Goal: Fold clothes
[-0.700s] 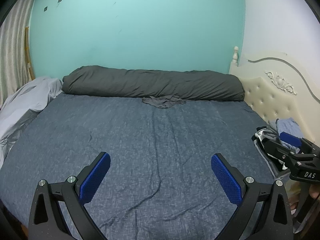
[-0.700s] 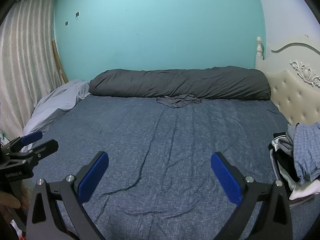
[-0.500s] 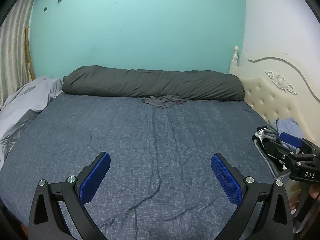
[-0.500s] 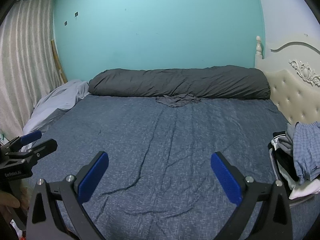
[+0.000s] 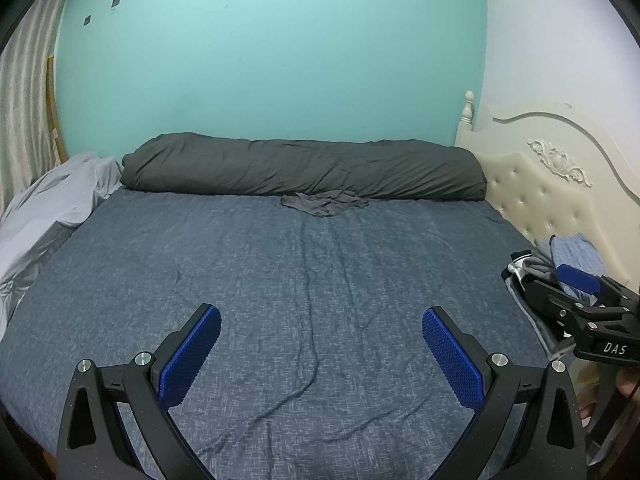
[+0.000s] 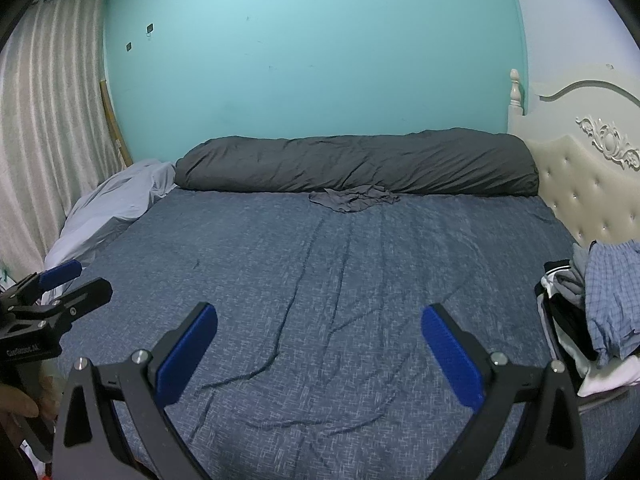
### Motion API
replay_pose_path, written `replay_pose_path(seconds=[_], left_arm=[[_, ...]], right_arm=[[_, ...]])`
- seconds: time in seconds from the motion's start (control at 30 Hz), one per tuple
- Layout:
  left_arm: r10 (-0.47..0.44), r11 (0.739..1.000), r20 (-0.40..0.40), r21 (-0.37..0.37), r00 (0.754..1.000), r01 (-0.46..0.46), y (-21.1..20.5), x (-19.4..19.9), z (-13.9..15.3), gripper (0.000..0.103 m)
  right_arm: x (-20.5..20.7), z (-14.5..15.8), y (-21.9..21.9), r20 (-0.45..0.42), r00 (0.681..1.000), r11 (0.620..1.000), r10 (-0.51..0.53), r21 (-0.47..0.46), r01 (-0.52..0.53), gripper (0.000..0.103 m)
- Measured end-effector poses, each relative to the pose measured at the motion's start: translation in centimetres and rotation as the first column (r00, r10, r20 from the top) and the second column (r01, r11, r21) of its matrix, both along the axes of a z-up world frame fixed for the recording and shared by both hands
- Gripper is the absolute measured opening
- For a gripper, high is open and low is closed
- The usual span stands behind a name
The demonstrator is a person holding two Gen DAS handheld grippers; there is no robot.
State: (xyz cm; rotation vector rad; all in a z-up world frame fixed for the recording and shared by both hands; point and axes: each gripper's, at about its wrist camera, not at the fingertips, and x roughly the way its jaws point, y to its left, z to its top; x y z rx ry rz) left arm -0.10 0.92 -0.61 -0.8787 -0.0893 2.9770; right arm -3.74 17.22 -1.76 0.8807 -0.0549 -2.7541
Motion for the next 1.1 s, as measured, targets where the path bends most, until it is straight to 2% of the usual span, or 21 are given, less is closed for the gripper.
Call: replay_pose_path(seconds=[1.1], left_arm=[[-0.008,1.000,0.009,-0.002,1.000,0.008,0.0,-0.5,0.9,0.103]], right_arm=[[0.1,0.0,0.4,0.004,1.000,1.000,-0.009,-0.001,0.009,0.103]])
